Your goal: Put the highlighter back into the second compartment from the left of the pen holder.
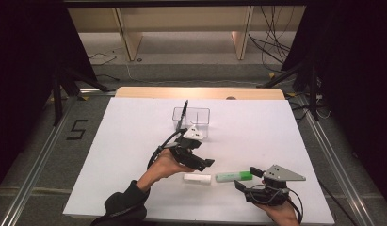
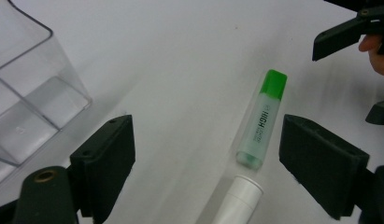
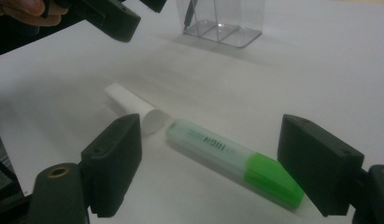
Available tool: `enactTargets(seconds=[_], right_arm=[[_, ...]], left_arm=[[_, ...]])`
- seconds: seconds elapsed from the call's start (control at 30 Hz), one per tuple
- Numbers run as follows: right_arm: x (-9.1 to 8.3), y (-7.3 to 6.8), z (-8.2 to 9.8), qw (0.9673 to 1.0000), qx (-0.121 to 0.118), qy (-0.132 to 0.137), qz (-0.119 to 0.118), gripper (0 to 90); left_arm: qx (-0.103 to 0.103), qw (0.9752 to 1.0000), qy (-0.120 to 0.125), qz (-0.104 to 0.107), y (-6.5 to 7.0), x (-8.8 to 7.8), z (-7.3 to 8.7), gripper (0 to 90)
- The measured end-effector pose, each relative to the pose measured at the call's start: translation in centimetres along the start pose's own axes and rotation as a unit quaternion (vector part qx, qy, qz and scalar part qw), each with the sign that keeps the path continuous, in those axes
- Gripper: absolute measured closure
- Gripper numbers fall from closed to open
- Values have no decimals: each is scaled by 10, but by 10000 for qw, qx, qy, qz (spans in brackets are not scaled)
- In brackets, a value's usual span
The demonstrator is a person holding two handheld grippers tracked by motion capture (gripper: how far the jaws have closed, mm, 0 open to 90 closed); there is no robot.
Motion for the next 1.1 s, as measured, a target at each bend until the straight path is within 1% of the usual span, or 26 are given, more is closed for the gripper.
enactTargets(seconds=[0.07, 0.1, 0.13, 0.17, 0.2, 0.23, 0.27, 0.3, 0.33, 0.37, 0.4, 0.43, 0.53, 0.57, 0.6, 0.63, 0.73, 0.77, 0.8, 0.83, 0.87, 0.9, 0.93, 0.97, 1.07, 1.1], right_arm=[[-1, 1, 0, 10000, 25, 20, 22, 229], [-2, 3, 0, 10000, 49, 22, 41, 229], [-2, 3, 0, 10000, 49, 22, 41, 229], [-2, 3, 0, 10000, 49, 24, 54, 228], [-2, 3, 0, 10000, 49, 24, 54, 228], [-3, 4, 0, 10000, 37, 21, 64, 228], [-3, 4, 0, 10000, 37, 21, 64, 228], [-3, 4, 0, 10000, 44, 24, 70, 229], [-3, 4, 0, 10000, 44, 24, 70, 229], [-3, 3, 0, 10000, 32, 5, 66, 229], [-3, 3, 0, 10000, 32, 5, 66, 229], [-3, 3, 0, 10000, 23, 9, 75, 229], [-3, 2, 0, 10000, 21, 2, 81, 229], [-3, 2, 0, 10000, 17, 0, 82, 229], [-3, 2, 0, 10000, 15, -3, 80, 229], [-3, 2, 0, 10000, 11, -9, 80, 228], [-3, 3, 0, 10000, 23, -9, 89, 229], [-3, 3, 0, 10000, 24, -4, 94, 229], [-3, 3, 0, 10000, 24, -4, 94, 229], [-3, 3, 0, 10000, 22, -4, 97, 229], [-3, 3, 0, 10000, 22, -4, 97, 229], [-3, 3, 0, 9999, 32, -8, 103, 228], [-3, 3, 0, 9999, 32, -8, 103, 228], [-3, 4, 1, 9999, 21, -5, 102, 229], [-4, 4, 1, 9999, 19, -2, 102, 229], [-4, 4, 1, 9999, 31, -5, 104, 229]], left_arm=[[54, 10000, -53, 39, 4, 4, 1, 181], [110, 9998, -125, 68, 8, 8, 3, 181], [110, 9998, -125, 68, 8, 8, 3, 181], [212, 9995, -225, 86, 12, 13, 6, 181], [212, 9995, -225, 86, 12, 13, 6, 181], [310, 9990, -301, 121, 16, 17, 8, 181], [310, 9990, -301, 121, 16, 17, 8, 182], [392, 9982, -412, 171, 20, 22, 10, 184], [392, 9982, -412, 171, 20, 22, 10, 184], [466, 9974, -503, 209, 23, 26, 13, 185], [466, 9974, -503, 209, 23, 26, 13, 187], [479, 9969, -582, 246, 25, 31, 15, 189], [503, 9962, -656, 263, 26, 36, 17, 193], [561, 9953, -729, 308, 28, 41, 18, 194], [561, 9953, -729, 308, 28, 41, 18, 196], [617, 9943, -792, 354, 31, 45, 19, 198], [644, 9935, -865, 361, 32, 50, 21, 206], [710, 9920, -961, 398, 34, 55, 23, 211], [710, 9920, -961, 398, 34, 55, 23, 217], [760, 9910, -1025, 398, 35, 60, 25, 223], [760, 9910, -1025, 398, 35, 60, 25, 231], [824, 9898, -1093, 397, 37, 64, 27, 240], [824, 9898, -1093, 397, 37, 64, 27, 249], [899, 9886, -1142, 393, 38, 66, 28, 263], [957, 9878, -1171, 374, 38, 68, 28, 291], [985, 9869, -1214, 404, 38, 69, 29, 320]])
Point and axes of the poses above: each handheld gripper's, and its own axes: x roughly forward along the jaws, z roughly out of its underside, y roughly to its right, the point moved 7 cm from there along x, roughly forward along the jaws, and after that the axes turned 11 degrees about -x, right-handed, at the moved point
